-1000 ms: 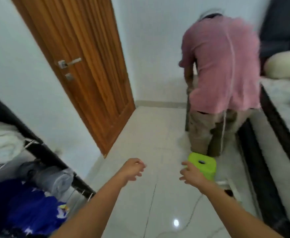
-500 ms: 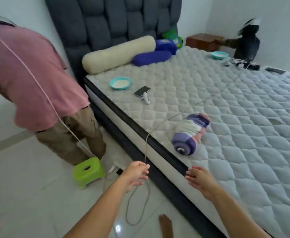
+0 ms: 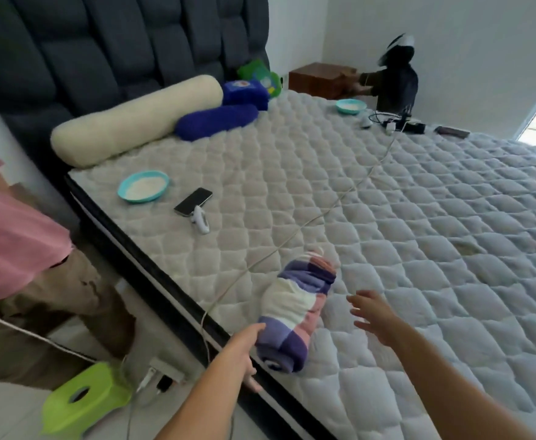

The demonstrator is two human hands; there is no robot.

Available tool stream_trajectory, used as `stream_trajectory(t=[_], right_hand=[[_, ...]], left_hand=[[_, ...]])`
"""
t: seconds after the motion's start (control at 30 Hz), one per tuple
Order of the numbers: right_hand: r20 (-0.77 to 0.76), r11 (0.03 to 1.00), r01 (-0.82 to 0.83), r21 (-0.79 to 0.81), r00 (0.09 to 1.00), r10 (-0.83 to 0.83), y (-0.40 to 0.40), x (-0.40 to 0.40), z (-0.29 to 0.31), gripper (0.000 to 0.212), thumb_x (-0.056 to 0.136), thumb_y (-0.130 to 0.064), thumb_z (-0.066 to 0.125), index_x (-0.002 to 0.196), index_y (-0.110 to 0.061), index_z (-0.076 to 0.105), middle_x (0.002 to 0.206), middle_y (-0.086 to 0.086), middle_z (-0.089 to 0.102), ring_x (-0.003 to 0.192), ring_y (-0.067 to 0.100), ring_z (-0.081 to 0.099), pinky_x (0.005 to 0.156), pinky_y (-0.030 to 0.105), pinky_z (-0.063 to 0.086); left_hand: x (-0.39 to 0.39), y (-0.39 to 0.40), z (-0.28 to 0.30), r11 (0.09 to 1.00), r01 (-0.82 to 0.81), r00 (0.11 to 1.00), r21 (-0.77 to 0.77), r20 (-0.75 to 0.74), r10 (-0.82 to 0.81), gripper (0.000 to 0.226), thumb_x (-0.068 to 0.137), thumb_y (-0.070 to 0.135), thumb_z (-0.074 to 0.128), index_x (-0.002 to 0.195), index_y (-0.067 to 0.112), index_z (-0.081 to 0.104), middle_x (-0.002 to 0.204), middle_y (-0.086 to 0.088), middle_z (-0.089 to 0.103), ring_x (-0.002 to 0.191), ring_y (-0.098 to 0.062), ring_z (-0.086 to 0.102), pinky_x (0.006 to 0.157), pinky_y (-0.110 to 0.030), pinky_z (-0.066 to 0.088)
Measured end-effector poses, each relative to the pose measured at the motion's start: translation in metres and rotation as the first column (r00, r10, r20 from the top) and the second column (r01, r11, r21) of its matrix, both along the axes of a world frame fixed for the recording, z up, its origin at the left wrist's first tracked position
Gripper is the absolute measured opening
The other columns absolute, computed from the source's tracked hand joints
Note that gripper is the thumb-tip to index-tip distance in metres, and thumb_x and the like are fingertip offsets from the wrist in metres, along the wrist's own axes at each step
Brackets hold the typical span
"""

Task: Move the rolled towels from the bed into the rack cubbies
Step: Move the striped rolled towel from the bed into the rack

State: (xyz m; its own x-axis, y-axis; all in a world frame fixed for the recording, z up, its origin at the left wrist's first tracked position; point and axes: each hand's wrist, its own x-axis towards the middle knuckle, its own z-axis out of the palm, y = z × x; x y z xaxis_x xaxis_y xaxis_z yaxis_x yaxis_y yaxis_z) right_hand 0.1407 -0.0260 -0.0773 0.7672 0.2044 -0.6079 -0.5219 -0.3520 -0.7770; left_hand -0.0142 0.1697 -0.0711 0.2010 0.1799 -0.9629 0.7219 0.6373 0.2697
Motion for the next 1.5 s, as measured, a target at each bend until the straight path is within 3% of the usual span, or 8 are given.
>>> stream_trajectory(t=[0.23, 0.4, 0.63, 0.87, 1.07, 1.17, 1.33, 1.5], right_hand=[[0.047, 0.957, -0.213, -0.197, 0.973, 0.227, 0.054, 0.08, 0.003, 0.056, 0.089, -0.02, 0.056, 0.14, -0.007, 0.036, 0.134, 0.018, 0.048, 0.112, 0.029, 0.05, 0.088, 0.038, 0.046], [0.038, 0.77, -0.438, -0.464, 0.858, 0.512, 0.084, 0.102, -0.012, 0.05, 0.091, -0.028, 0.055, 0.132, -0.002, 0.042, 0.128, 0.019, 0.053, 0.1, 0.027, 0.052, 0.086, 0.034, 0.047], [-0.245, 0.913, -0.364, -0.185, 0.917, 0.315, 0.106, 0.111, -0.028, 0.082, 0.08, -0.047, 0.068, 0.143, -0.018, 0.025, 0.147, 0.015, 0.036, 0.129, 0.042, 0.042, 0.089, 0.057, 0.042], [0.133, 0.897, -0.329, -0.296, 0.916, 0.379, 0.101, 0.099, -0.049, 0.04, 0.089, -0.026, 0.059, 0.125, -0.008, 0.055, 0.118, 0.01, 0.061, 0.109, 0.032, 0.058, 0.087, 0.028, 0.044], [0.274, 0.957, -0.248, -0.149, 0.92, 0.281, 0.1, 0.058, -0.021, 0.026, 0.078, -0.026, 0.067, 0.102, -0.018, 0.062, 0.105, 0.008, 0.07, 0.096, 0.028, 0.065, 0.088, 0.042, 0.053], [0.363, 0.966, -0.259, -0.007, 0.899, 0.244, 0.111, 0.022, 0.003, 0.017, 0.073, -0.021, 0.072, 0.086, -0.016, 0.063, 0.088, 0.006, 0.072, 0.085, 0.024, 0.068, 0.078, 0.039, 0.055], [0.508, 0.887, -0.453, 0.09, 0.787, 0.35, 0.139, -0.074, 0.052, 0.014, 0.073, -0.021, 0.073, 0.08, -0.025, 0.062, 0.082, -0.002, 0.07, 0.079, 0.016, 0.067, 0.073, 0.032, 0.055], [0.721, 0.649, -0.761, -0.011, 0.444, 0.532, 0.156, -0.217, 0.092, 0.015, 0.078, -0.023, 0.07, 0.088, -0.02, 0.059, 0.081, -0.003, 0.064, 0.071, 0.007, 0.06, 0.062, 0.011, 0.046]], left_hand=[[0.066, 0.02, -0.024, 0.995, 0.049, 0.997, -0.092, -0.063, -0.055, 0.084, 0.084, 0.05, 0.061, 0.149, 0.014, 0.024, 0.156, -0.02, 0.021, 0.137, -0.049, 0.025, 0.105, -0.068, 0.026], [0.079, 0.029, -0.042, 0.996, 0.025, 0.994, -0.084, -0.106, -0.034, 0.092, 0.079, 0.053, 0.067, 0.15, 0.017, 0.021, 0.157, -0.018, 0.018, 0.138, -0.051, 0.022, 0.098, -0.072, 0.029], [0.077, 0.034, -0.068, 0.989, 0.036, 0.982, -0.142, -0.176, -0.061, 0.081, 0.088, 0.055, 0.055, 0.15, 0.013, 0.024, 0.158, -0.016, 0.02, 0.136, -0.05, 0.027, 0.104, -0.07, 0.028], [0.065, 0.02, -0.079, 0.994, -0.038, 0.988, -0.107, -0.151, 0.022, 0.066, 0.086, 0.044, 0.063, 0.139, 0.01, 0.041, 0.145, -0.017, 0.043, 0.125, -0.043, 0.047, 0.096, -0.06, 0.043], [0.026, 0.003, -0.066, 0.971, -0.215, 0.975, -0.103, 0.027, 0.219, 0.038, 0.087, 0.031, 0.063, 0.114, 0.005, 0.054, 0.102, -0.014, 0.061, 0.092, -0.035, 0.057, 0.096, -0.055, 0.046], [-0.007, 0.003, -0.053, 0.948, -0.314, 0.941, -0.053, 0.115, 0.318, 0.037, 0.087, 0.03, 0.062, 0.116, 0.007, 0.054, 0.116, -0.015, 0.06, 0.106, -0.037, 0.056, 0.093, -0.057, 0.047], [-0.109, 0.003, -0.026, 0.863, -0.502, 0.846, 0.062, 0.241, 0.475, 0.045, 0.086, 0.034, 0.062, 0.124, 0.01, 0.055, 0.128, -0.011, 0.057, 0.108, -0.034, 0.055, 0.087, -0.053, 0.05], [-0.264, -0.033, 0.01, 0.637, -0.763, 0.631, 0.112, 0.346, 0.695, 0.041, 0.09, 0.036, 0.058, 0.125, 0.014, 0.056, 0.139, -0.007, 0.055, 0.117, -0.031, 0.053, 0.098, -0.049, 0.046]])
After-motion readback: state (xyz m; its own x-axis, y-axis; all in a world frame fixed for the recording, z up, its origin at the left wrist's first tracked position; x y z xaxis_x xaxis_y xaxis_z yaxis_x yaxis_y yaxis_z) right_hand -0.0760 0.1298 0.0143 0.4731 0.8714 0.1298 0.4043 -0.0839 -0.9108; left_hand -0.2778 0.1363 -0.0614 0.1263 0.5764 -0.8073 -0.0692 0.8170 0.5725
